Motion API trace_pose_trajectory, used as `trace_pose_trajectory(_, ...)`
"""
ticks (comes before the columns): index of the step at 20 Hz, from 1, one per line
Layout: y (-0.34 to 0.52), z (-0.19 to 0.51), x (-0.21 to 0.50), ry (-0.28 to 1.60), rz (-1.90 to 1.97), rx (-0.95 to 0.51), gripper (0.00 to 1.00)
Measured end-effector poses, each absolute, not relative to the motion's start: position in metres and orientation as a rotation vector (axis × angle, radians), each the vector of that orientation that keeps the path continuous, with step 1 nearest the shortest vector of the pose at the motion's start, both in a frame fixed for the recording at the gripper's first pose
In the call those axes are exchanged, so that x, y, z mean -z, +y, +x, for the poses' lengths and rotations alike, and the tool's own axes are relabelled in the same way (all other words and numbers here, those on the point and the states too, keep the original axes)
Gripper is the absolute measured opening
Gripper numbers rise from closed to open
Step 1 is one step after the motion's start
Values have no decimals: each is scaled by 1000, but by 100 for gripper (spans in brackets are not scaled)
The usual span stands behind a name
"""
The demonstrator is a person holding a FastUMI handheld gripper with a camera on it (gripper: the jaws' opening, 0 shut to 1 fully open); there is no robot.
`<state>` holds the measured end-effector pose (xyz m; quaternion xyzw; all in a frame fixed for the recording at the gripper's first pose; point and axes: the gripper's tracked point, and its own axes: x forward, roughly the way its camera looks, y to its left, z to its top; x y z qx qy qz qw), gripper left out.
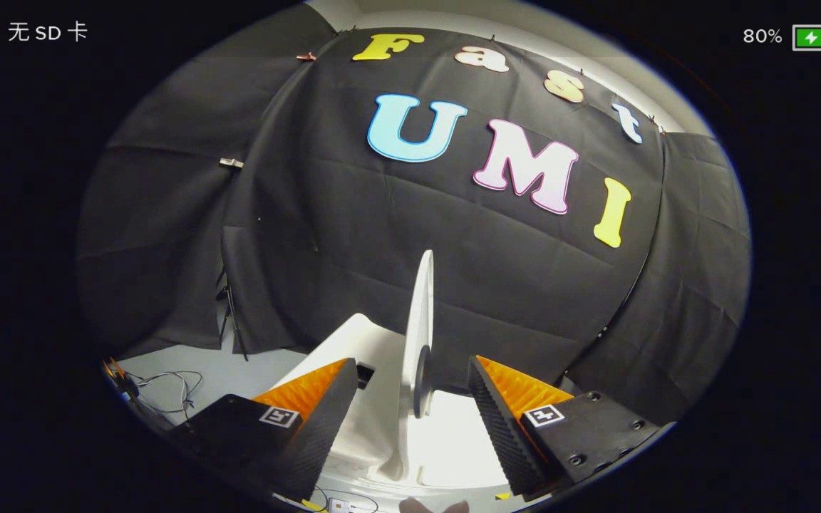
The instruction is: Open the toilet lid.
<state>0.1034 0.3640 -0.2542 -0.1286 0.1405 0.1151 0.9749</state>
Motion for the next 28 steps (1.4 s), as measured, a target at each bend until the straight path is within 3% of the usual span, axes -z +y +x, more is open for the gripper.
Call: trace_pose_trajectory(28, 219, 46, 45, 118, 10, -244, 98)
